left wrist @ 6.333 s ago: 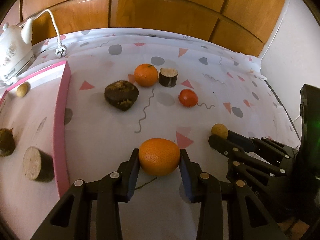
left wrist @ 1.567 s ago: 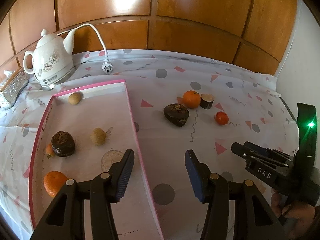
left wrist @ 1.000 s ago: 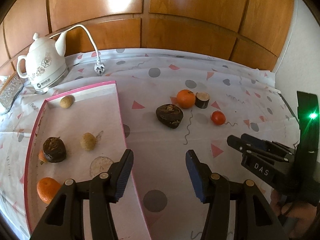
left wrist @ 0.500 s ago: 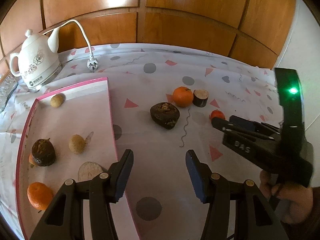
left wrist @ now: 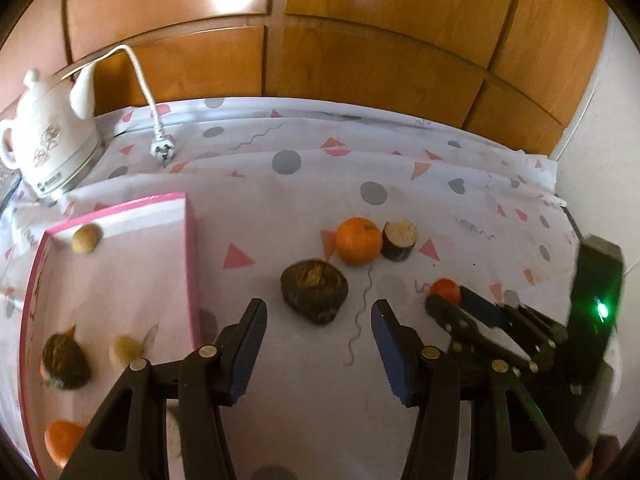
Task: Organize fruits
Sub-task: 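Grasp the dark brown tuber with the left tool while the right tool grasps the red round fruit, then carry the tuber into the tray and open the left tool while the right tool holds the red fruit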
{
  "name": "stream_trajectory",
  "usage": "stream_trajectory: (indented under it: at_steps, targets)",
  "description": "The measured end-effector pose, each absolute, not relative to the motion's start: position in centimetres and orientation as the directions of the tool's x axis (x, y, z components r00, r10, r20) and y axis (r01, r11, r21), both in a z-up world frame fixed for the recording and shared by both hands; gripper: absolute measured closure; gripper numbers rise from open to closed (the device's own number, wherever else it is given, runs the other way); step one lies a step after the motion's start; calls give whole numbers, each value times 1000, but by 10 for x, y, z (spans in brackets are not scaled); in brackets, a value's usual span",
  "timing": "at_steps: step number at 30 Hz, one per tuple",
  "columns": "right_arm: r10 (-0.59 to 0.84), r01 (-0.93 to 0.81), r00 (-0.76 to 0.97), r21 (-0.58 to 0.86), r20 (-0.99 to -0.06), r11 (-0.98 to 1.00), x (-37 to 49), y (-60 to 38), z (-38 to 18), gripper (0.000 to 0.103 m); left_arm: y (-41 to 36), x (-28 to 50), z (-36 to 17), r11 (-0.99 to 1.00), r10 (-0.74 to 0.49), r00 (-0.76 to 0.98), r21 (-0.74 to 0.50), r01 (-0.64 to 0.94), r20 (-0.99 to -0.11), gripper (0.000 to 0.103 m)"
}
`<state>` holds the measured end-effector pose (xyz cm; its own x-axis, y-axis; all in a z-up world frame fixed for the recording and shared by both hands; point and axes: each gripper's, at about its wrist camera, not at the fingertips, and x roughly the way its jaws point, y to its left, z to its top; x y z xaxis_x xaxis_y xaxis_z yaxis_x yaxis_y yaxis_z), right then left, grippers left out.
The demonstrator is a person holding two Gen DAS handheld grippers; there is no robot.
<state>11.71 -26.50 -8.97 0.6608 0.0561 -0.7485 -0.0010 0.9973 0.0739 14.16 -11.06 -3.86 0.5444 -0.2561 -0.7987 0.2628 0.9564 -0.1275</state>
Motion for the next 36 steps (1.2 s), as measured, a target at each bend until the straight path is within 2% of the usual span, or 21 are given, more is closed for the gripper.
stream_trajectory:
  at_steps: [3, 9, 11, 13, 26, 36]
  targets:
    - [55, 5, 665, 78, -745, 997, 116, -267, -90, 74, -122, 157, -48, 958, -227, 516, -93, 271, -826, 41]
    - [65, 5, 668, 93, -741, 996, 115, -269, -90, 73, -131, 177, -67, 967, -181, 494, -61, 248, -850, 41]
    - [76, 4, 667, 105, -741, 994, 114, -270, -91, 73, -132, 182, -75, 971, -168, 474, -63, 231, -864, 42]
    - [81, 3, 666, 111, -742, 994, 115, -270, -91, 73, -133, 184, -83, 972, -158, 461, -55, 229, -873, 53]
    - [64, -4, 652, 82, -755, 997, 111, -268, -90, 73, -131, 106, -82, 953, -230, 529, -79, 293, -817, 54]
    - [36, -63, 652, -7, -757, 998, 63, -269, -92, 73, -136, 76, -92, 941, -238, 606, -24, 339, -759, 53]
